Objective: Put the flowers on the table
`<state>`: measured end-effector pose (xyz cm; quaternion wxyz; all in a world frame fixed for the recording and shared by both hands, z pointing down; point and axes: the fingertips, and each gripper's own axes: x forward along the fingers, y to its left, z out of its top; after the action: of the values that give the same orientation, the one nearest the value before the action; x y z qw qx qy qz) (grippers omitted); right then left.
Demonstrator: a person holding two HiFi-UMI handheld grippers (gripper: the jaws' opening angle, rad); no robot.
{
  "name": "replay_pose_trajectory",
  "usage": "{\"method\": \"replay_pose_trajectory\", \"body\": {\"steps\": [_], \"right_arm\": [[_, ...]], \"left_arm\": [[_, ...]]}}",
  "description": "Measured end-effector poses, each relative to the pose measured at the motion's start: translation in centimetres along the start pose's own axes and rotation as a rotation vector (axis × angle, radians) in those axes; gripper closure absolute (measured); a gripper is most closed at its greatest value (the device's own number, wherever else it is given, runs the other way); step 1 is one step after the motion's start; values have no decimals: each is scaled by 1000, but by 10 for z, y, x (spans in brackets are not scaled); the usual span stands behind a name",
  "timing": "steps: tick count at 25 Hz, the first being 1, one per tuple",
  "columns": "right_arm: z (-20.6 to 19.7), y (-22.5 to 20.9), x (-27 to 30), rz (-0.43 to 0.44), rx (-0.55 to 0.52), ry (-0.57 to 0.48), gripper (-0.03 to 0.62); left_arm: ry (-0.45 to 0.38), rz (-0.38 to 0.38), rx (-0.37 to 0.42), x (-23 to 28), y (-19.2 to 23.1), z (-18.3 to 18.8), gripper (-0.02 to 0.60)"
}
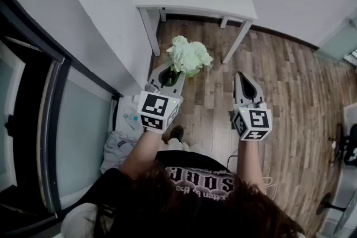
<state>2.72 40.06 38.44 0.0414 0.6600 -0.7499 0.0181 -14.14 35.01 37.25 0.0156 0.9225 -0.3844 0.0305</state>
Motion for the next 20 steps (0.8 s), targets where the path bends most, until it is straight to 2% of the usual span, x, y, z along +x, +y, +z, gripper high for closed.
{"method": "replay_pose_trajectory", "body": {"steps": [20], "right_arm": [[10,1,42,28,29,-26,562]], "left_arm": [[1,-29,-3,35,24,3,535]]}}
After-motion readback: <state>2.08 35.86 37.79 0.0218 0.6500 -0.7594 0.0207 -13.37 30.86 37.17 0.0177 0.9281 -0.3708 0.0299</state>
